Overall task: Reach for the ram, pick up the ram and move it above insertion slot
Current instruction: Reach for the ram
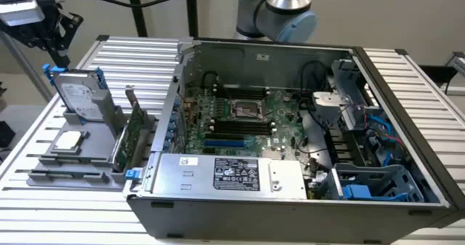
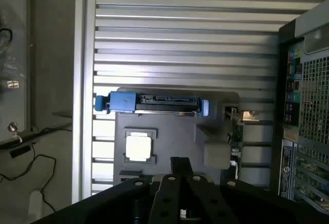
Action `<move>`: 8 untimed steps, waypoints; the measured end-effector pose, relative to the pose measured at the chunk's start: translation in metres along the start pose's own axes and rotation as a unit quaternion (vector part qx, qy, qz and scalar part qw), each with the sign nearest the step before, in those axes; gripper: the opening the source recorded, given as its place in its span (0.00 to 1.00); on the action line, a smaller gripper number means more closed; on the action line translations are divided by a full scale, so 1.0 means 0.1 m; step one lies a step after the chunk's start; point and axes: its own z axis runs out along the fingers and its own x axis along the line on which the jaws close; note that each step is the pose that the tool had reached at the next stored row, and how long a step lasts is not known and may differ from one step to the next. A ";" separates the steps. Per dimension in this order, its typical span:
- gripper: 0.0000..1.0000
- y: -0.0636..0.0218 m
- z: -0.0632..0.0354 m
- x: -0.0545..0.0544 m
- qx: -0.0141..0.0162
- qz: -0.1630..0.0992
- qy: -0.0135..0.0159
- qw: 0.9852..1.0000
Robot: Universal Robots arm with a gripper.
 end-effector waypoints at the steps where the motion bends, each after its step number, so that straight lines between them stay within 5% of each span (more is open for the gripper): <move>1: 0.11 0.000 0.000 0.00 0.000 0.000 0.000 1.000; 8: 0.11 0.000 0.000 0.00 0.000 0.000 0.000 1.000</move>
